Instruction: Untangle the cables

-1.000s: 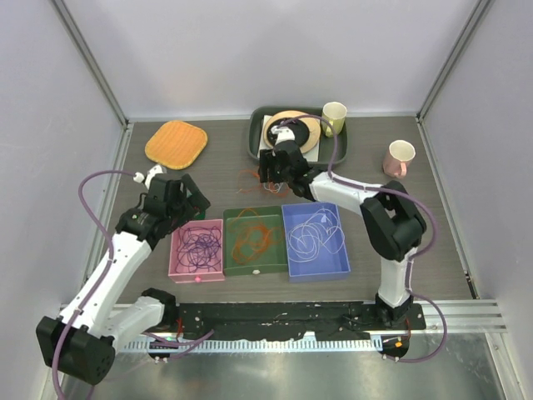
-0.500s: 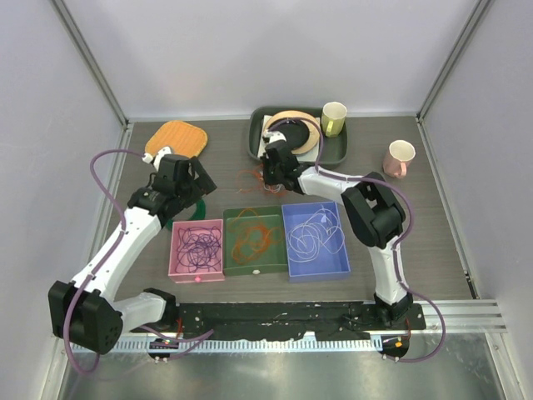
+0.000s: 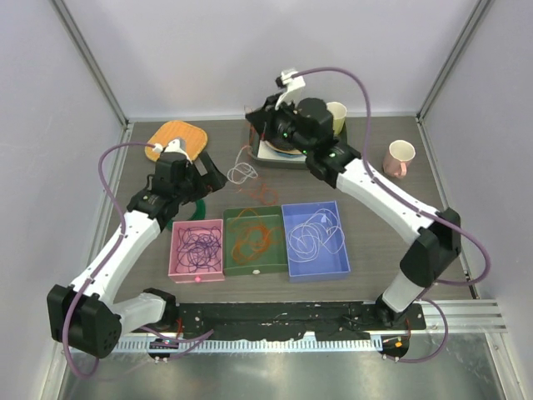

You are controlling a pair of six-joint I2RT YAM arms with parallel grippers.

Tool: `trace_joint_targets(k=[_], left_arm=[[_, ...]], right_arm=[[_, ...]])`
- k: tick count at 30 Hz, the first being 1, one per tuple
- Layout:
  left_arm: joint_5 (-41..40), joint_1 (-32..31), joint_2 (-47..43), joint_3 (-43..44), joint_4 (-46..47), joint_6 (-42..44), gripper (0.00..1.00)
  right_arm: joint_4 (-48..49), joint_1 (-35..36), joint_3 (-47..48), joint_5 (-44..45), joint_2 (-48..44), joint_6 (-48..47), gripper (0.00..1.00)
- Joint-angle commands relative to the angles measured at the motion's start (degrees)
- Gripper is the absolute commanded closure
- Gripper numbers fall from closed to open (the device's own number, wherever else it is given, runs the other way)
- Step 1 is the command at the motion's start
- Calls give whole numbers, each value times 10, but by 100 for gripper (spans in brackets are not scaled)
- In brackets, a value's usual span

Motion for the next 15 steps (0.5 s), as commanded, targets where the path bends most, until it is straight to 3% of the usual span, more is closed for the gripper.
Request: trace_joint_targets(k=[1,12,15], left_arm=[[66,-2,-16,-1,69,41,0],[112,-2,0,14,108,83,0],[162,-2,21,9,159,107,0]], right_arm=[[99,3,47,-57,-52,16,99],[138,3,205,-81,-37,39,99],[126,3,261,-95,-25,56,99]])
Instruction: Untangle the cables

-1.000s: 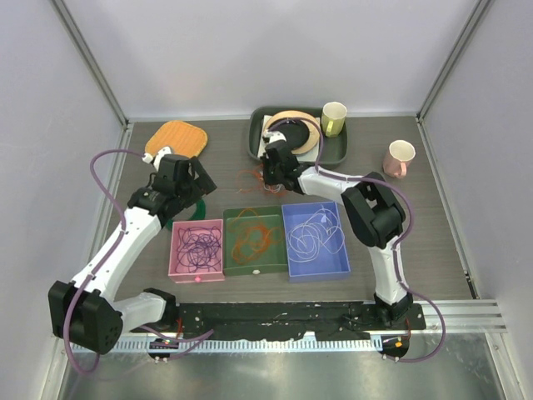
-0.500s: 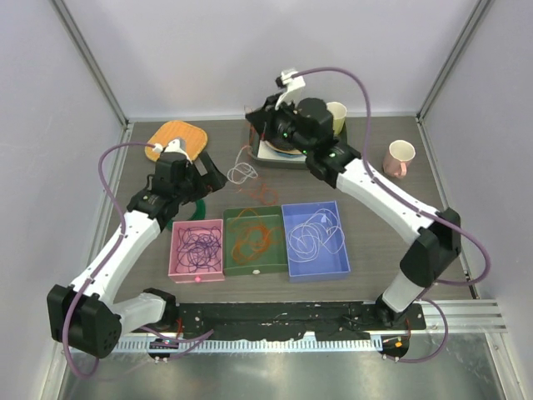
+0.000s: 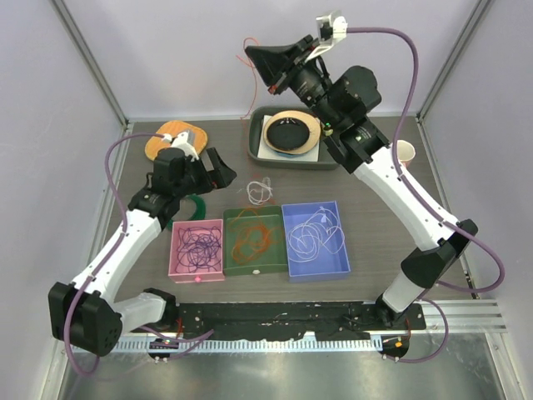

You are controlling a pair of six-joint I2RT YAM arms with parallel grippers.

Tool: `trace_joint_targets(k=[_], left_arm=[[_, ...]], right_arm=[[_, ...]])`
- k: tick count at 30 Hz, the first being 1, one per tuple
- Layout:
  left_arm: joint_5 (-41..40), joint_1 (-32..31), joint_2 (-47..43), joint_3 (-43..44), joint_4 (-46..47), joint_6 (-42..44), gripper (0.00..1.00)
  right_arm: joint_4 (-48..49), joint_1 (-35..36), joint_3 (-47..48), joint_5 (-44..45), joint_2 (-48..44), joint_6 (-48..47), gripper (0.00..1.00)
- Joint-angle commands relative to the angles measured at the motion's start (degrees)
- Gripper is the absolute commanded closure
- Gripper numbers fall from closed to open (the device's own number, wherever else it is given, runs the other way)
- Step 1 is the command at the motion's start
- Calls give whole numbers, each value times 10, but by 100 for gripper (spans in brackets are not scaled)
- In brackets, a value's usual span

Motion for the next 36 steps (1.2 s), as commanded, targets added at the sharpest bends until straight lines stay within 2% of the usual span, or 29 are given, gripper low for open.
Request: trace_joint_targets(k=[1,3,5,10,19,25,28,32,35,36], left_arm=[[122,-2,28,11,98,54,0],[179,-5,42,5,156,82,0],[193,-23,51,-1,190,92,0],[86,-75,73,6,249,126,0],[93,-96,180,84,264,113,0],[26,-117,266,132,244,113,0],[33,-118,299,148,227,104,0],[22,-120,321,140,228,99,9],[7,-121,325,131,217,104,11],[4,-121,325,129,217,105,14]], right_arm=[[1,1,95,-32,16,32,99],[-16,3,142,-33,28,42,99],[-41,4,167,-32,44,50,99],[-52,4,190,-22,48,59,99],[-53,4,185,-17,31,62,99],[-63,5,199,-33,26,66,99],[-60,5,198,-28,21,62,99],[-59,5,199,-20,15,57,99],[-57,5,202,-17,6,50,99],[-57,4,200,-14,4,49,99]])
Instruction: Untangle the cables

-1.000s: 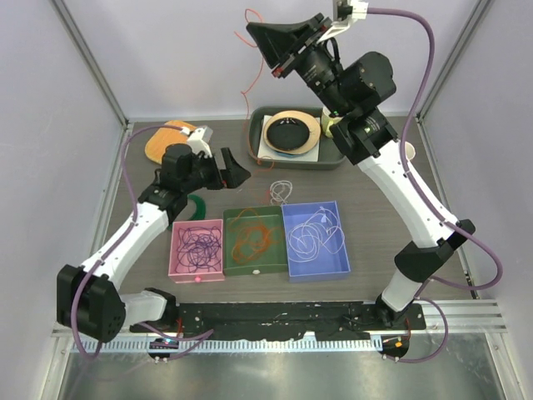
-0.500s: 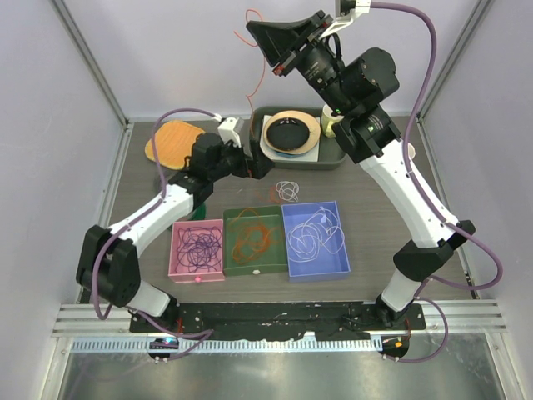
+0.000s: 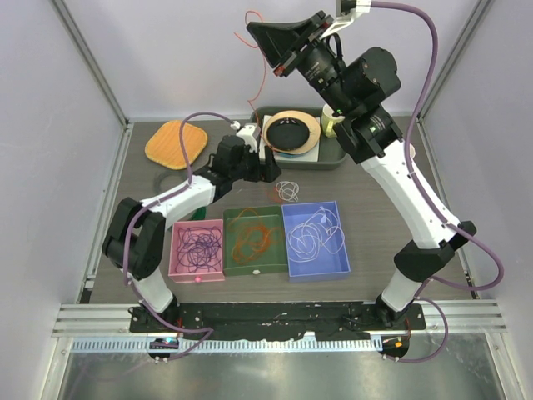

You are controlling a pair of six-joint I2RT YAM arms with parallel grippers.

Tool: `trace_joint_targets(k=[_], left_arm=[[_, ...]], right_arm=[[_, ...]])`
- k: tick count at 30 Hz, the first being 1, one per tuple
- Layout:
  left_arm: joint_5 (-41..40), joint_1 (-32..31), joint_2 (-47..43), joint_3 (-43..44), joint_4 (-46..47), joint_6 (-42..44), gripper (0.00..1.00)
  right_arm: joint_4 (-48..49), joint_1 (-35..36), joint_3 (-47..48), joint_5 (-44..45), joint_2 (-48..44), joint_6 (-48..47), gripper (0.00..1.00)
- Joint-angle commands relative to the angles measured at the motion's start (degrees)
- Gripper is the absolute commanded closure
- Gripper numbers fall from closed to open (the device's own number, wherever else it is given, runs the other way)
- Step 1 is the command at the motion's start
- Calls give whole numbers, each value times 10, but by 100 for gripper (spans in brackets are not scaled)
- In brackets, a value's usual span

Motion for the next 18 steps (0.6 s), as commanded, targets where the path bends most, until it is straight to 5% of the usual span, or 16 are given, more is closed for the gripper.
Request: trace_joint_targets(k=[1,4,5,6,18], left_arm=[[-25,-2,-3,0,4,4,19],[-17,-2,-9,-1,-4,0,60],[-18,-2,-18,1,-19,-3,89],[-25,-2,-25,2,-26,-6,100],[-179,-2,-185,139,-141,-18,100]], right_arm=[[19,2,24,11,-42,-10,99],[27,2,7,16,-52,-14,99],[28,2,3,19,-53,-21,99],[27,2,-4,24,-57,-26,99],[24,2,-236,160,-152,-123,99]])
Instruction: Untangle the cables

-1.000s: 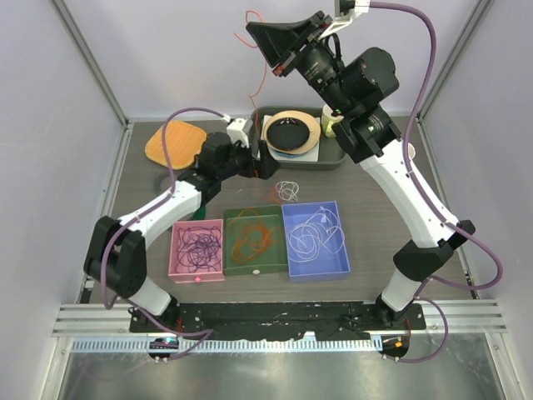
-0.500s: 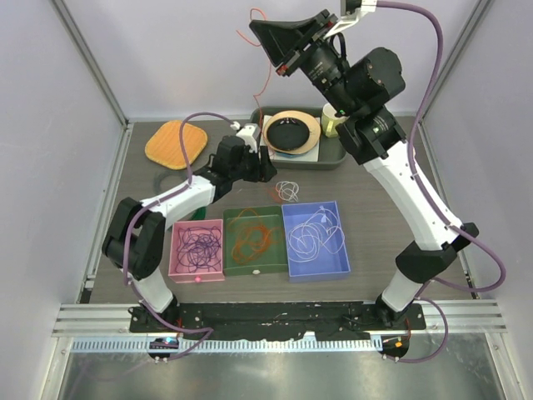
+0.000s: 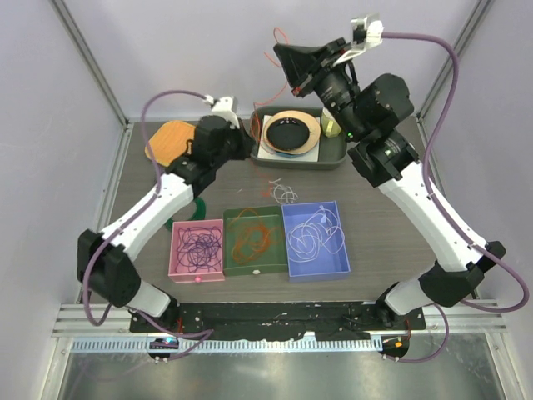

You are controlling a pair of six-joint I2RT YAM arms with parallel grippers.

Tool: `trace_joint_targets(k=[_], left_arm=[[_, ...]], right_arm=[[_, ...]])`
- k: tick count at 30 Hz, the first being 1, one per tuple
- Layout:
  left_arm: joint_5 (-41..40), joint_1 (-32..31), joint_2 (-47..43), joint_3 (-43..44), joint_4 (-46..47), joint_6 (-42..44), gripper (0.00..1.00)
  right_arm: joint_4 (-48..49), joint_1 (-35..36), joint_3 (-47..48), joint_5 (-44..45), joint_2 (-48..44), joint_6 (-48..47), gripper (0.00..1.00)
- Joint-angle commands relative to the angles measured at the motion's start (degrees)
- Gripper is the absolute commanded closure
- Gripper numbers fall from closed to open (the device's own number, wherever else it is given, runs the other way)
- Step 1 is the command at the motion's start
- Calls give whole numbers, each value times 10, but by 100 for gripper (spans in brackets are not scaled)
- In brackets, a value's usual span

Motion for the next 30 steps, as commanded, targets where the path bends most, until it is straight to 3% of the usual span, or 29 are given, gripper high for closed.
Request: trace_joint_targets(k=[1,5,8,13,17,20,27,30], left_arm=[[-57,-1,-77,102,-23,-14,100],[9,-1,-114,128,-20,-23,100],[15,-1,-133,138,-21,-20,100],[-114,7,-99,159,-36,35,100],[-35,28,-65,189,-94,-9,100],[36,27,-90,152,-74,-35,100],[98,1,-197,2,-59,-114,100],[88,-16,-236,-68,-68,-149,100]], right_arm=[[17,2,-98,70,-42,-60,99],[41,1,-202,75,-73,-79,99],[62,1,-256,37,-86,-78,99],[73,2,-298,-31,-105,-70,99],[37,2,-310,-39,-107,-53,99],[23,2,-341,-57,-114,-10,99],[30,11,-416,-132,-128,81,99],[39,20,-451,-146,-134,103,99]])
